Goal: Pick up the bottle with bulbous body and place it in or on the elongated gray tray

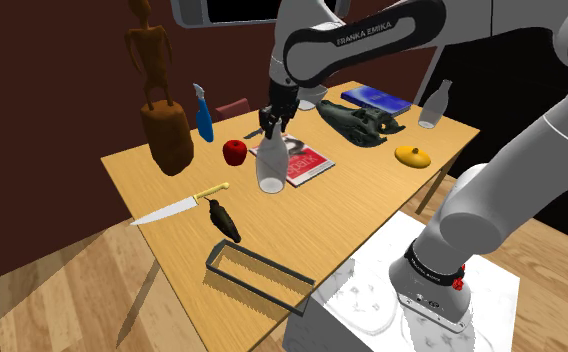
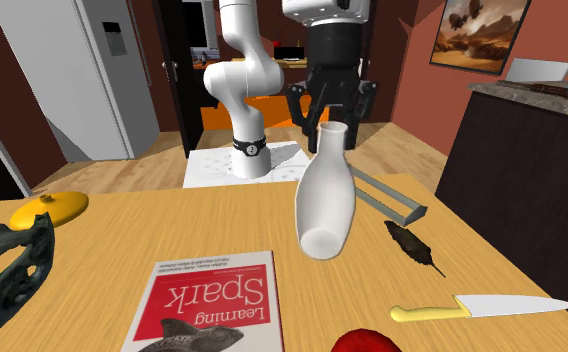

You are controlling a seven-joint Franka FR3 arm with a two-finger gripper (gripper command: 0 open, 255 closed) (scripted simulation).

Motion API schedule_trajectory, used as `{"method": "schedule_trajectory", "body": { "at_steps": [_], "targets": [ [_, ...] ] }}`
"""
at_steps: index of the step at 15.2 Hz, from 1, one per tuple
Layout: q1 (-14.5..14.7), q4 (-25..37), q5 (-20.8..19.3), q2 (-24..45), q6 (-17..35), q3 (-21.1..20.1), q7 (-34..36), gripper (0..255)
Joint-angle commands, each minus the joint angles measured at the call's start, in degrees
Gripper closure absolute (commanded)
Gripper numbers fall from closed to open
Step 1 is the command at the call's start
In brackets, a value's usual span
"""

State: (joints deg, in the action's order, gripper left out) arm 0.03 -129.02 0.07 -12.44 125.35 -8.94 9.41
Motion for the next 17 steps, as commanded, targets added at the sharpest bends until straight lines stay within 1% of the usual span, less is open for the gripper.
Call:
{"method": "schedule_trajectory", "body": {
  "at_steps": [1,13,17],
  "targets": [
    [0.0,1.3,0.1,-0.4,-1.6,0.0,-0.1,255],
    [0.0,8.9,0.3,-2.0,-10.9,0.3,-0.5,255],
    [1.9,7.2,1.2,-6.4,-13.5,-2.4,3.7,255]
  ]
}}
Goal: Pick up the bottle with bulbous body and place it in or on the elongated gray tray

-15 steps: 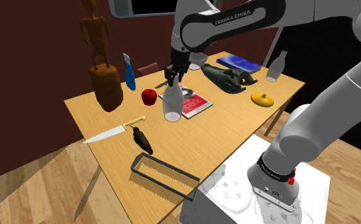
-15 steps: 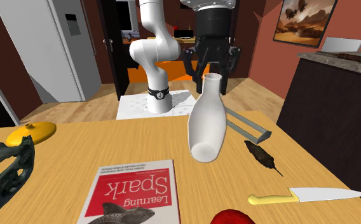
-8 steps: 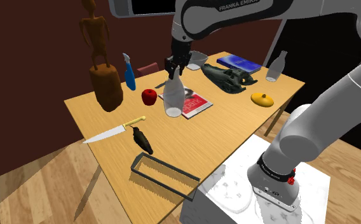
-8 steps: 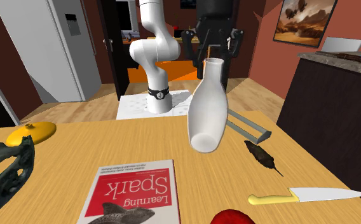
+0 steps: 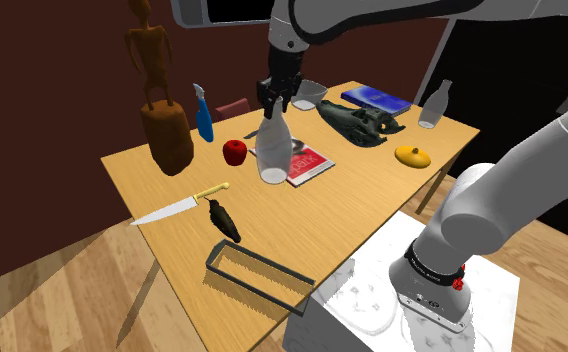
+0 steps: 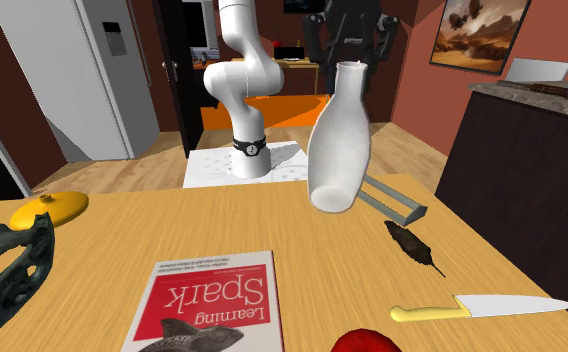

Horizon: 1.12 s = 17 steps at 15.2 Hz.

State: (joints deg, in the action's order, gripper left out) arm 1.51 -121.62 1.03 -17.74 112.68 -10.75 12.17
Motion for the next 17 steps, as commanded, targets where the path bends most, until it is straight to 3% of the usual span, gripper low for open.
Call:
{"method": "schedule_trajectory", "body": {
  "at_steps": [1,9,17],
  "targets": [
    [0.9,-0.5,0.5,-2.1,-1.5,-1.3,2.0,255],
    [4.8,-0.1,3.0,-8.0,-7.6,-7.5,11.0,255],
    [8.1,4.5,5.3,-10.1,-13.9,-14.5,20.7,255]
  ]
}}
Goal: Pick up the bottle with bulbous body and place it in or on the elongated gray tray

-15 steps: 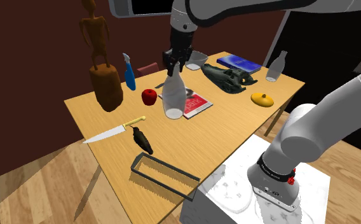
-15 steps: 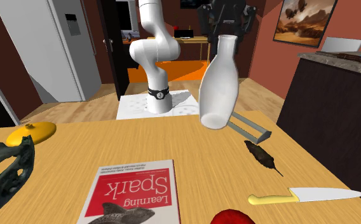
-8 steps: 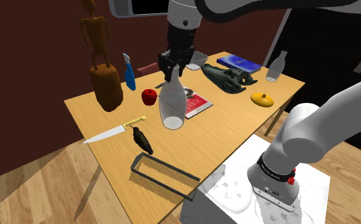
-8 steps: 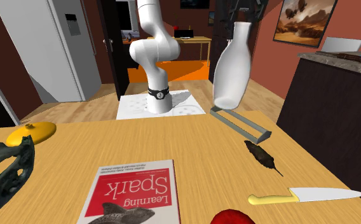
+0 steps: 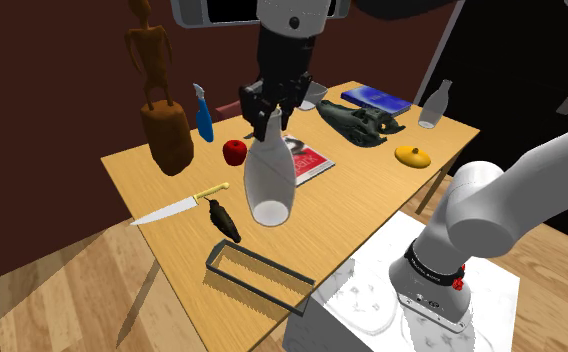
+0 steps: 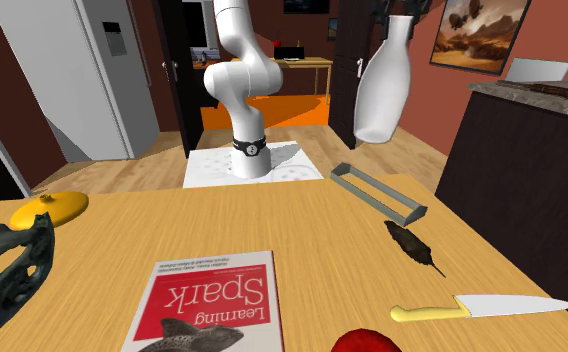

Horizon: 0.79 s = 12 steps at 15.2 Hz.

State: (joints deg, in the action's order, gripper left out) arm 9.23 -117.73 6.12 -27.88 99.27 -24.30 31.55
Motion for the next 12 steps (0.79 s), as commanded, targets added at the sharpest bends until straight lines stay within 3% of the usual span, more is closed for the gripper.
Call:
{"method": "schedule_trajectory", "body": {
  "at_steps": [1,4,12],
  "targets": [
    [0.7,1.5,0.5,0.1,-1.3,-1.9,2.6,255],
    [1.5,4.6,1.1,0.6,-3.7,-5.0,6.8,255],
    [2.1,-2.6,1.9,-0.7,2.3,-5.5,6.7,255]
  ]
}}
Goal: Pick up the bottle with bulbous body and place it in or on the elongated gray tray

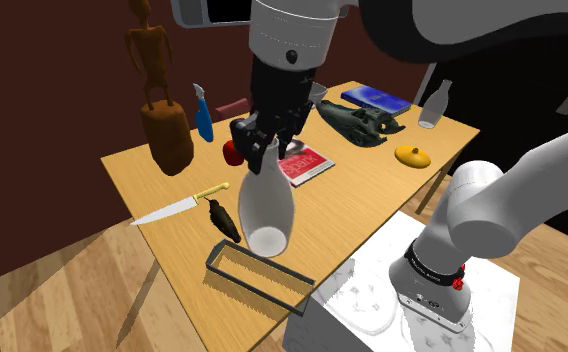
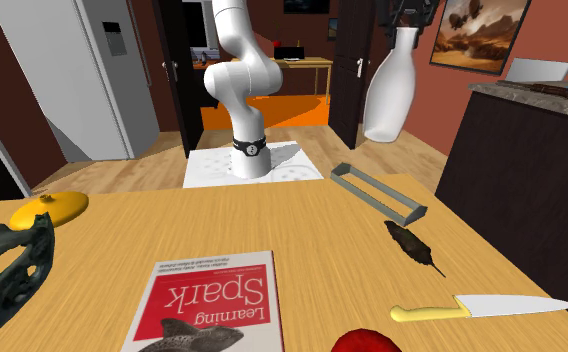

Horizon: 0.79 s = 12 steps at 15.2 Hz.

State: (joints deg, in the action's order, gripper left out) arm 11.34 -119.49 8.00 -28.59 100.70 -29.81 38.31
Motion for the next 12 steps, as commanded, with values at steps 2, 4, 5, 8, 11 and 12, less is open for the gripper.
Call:
{"method": "schedule_trajectory", "body": {
  "at_steps": [2,4,5,8,11,12],
  "targets": [
    [0.1,-2.5,0.2,-0.2,2.3,-0.2,0.0,255],
    [0.3,-4.1,0.4,-0.4,3.8,-0.4,0.0,255],
    [0.3,-4.9,0.5,-0.4,4.6,-0.5,0.0,255],
    [0.5,-7.3,0.7,-0.5,6.9,-0.9,0.1,255],
    [0.6,-9.5,0.9,-0.4,9.1,-1.3,0.2,255],
    [0.6,-10.2,1.0,-0.4,9.9,-1.4,0.3,255]
  ]
}}
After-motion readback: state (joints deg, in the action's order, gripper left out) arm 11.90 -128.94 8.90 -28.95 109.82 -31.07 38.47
